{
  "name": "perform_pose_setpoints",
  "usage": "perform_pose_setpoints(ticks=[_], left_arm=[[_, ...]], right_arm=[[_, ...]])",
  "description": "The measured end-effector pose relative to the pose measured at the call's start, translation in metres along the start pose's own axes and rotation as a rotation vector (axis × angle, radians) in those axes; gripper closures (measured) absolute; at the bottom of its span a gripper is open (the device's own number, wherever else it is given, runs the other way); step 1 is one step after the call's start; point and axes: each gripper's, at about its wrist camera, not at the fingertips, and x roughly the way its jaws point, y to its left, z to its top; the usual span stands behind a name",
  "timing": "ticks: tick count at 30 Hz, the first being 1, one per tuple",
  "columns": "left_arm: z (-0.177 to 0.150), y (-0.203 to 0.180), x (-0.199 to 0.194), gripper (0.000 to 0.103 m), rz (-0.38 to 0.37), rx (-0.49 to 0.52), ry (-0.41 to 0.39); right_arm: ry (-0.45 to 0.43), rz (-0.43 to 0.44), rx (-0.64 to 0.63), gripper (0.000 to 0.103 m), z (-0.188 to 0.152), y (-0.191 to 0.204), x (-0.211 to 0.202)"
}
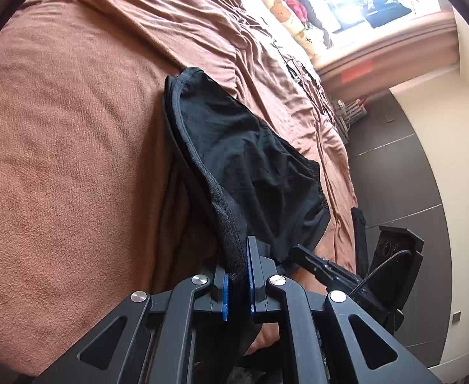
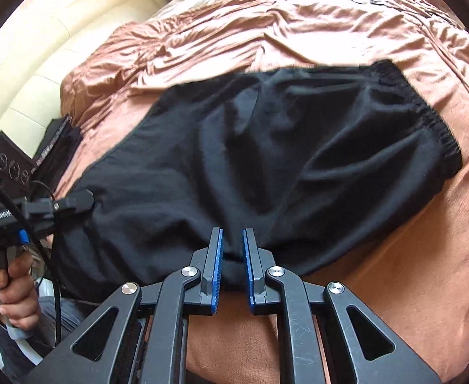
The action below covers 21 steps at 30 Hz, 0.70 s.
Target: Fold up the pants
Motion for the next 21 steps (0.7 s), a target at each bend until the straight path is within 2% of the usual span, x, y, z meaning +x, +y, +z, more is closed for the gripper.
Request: perform_pose_setpoints(ticks=[4,8,13,17,21], left_arm=[[0.004,-0.008,0.003,0.094,0.004,-0.011,0.0],[0.003,-0.012,0.003,0.094,0.006,-0.028,-0.004],[0.0,-0.004,0.003,0.094,0.033,-0.081,-0.014],[-0.005,0.004,0.001,0.095,0.053,-0.117,-0.024],[-0.005,0.003,-0.002,0.095,0.053,-0.126,-0.034]], right_arm=[[-0.04,-0.004,0.01,0.094,0.022,-0.005,-0.004],[-0.009,0.033,0.025,0.094,0.038,-0.006,0.015],[0.038,0.04,0.017,0.094,0.056,-0.002,0.05],[0.032,0.046,0.004,0.094,0.067,-0.005,0.064],[0.019,0.024,0.057,0.094,0.065,-0.017,0.07]])
